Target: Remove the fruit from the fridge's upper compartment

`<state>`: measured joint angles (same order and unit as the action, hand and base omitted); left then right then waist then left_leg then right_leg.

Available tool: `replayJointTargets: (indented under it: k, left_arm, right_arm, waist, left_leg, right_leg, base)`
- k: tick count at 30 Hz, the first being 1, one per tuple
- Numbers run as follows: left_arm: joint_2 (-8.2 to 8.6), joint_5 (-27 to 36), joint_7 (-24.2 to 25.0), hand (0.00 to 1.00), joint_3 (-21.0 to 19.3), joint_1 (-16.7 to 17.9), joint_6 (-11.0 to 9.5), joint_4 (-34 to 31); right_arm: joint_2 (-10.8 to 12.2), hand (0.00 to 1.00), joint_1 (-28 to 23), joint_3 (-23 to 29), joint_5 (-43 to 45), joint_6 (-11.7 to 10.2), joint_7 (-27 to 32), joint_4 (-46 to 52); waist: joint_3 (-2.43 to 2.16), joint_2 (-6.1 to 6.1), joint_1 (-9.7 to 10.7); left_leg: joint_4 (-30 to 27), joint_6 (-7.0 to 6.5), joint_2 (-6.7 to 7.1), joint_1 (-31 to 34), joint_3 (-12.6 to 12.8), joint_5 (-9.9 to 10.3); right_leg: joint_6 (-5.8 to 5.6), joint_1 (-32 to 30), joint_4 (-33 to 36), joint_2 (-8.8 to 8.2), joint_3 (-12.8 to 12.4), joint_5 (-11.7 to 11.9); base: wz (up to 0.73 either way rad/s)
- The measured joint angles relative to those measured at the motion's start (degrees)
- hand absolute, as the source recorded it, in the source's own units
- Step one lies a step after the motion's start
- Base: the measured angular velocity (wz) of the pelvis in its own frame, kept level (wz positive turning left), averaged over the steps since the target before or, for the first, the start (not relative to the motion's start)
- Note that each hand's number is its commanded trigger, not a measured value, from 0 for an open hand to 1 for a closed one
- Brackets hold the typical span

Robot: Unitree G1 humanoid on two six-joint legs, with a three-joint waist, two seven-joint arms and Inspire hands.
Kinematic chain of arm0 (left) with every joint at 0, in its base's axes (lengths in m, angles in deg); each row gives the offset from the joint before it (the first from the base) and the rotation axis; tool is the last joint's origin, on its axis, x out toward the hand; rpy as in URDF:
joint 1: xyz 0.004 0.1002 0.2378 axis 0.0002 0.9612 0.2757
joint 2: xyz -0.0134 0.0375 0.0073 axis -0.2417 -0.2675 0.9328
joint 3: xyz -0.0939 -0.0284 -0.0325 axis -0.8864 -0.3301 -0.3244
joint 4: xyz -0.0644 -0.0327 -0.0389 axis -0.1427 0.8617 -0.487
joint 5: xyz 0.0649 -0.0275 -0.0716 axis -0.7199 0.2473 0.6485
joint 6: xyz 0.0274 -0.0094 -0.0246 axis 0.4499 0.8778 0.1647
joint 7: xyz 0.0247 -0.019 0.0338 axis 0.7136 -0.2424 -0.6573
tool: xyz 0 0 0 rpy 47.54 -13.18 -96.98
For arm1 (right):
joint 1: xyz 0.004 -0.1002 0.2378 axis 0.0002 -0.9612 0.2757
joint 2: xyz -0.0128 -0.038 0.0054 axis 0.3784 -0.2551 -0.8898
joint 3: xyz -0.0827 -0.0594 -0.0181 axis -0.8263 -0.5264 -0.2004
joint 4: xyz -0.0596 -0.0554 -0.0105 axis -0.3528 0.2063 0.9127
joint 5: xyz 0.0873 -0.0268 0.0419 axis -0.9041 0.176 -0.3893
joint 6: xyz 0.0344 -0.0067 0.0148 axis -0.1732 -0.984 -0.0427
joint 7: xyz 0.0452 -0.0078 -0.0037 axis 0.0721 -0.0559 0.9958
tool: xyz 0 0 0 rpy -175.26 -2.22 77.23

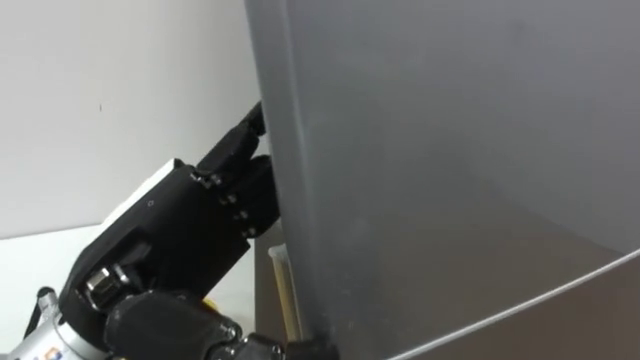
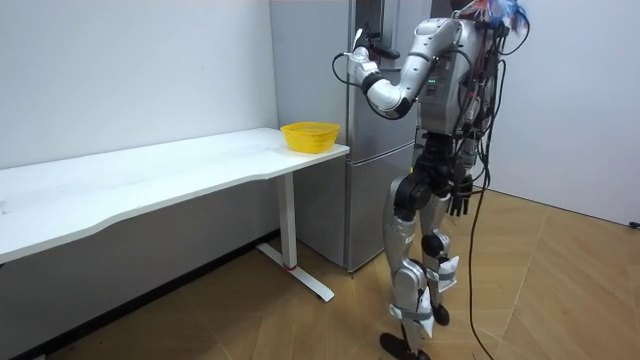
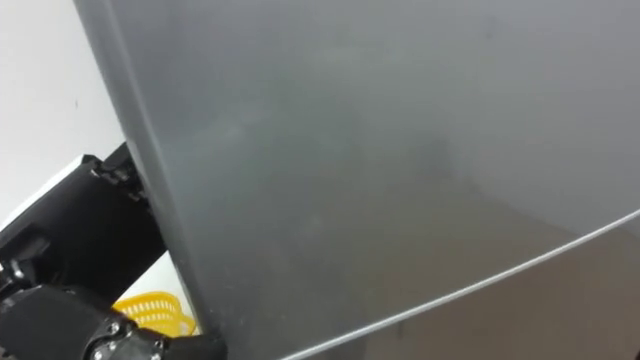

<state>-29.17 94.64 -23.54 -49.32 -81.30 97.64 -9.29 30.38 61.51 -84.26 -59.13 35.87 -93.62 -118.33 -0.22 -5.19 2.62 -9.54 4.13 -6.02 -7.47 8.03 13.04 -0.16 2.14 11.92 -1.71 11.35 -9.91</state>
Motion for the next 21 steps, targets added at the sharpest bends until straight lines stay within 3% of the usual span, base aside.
replayJointTargets:
  k: [13, 21]
  left_arm:
    - [-0.38, 1.1, 2.57, 0.0, 1.52, -1.14, -0.1, -0.44]
    - [-1.0, 5.33, 5.56, 0.0, 4.25, -1.9, -0.09, -0.54]
  right_arm:
    - [-0.88, 0.0, 0.67, -1.06, 0.42, -0.14, -1.93, 0.06]
    - [-0.88, 0.0, 0.69, -1.07, 0.51, -0.11, -2.53, 0.04]
  waist:
    - [0.11, 0.12, 0.13]
    - [0.19, 0.25, 0.51]
  left_leg:
    - [0.0, -0.03, 1.02, 0.35, -0.11, 0.0]
    - [0.0, -0.23, 1.46, 0.75, -0.11, -0.12]
  right_leg:
    - [-0.8, -0.03, -0.35, -1.02, 0.2, 0.15]
    - [-1.16, -0.16, -0.39, -1.44, 0.17, 0.03]
  base:
    - [0.01]
    - [0.01]
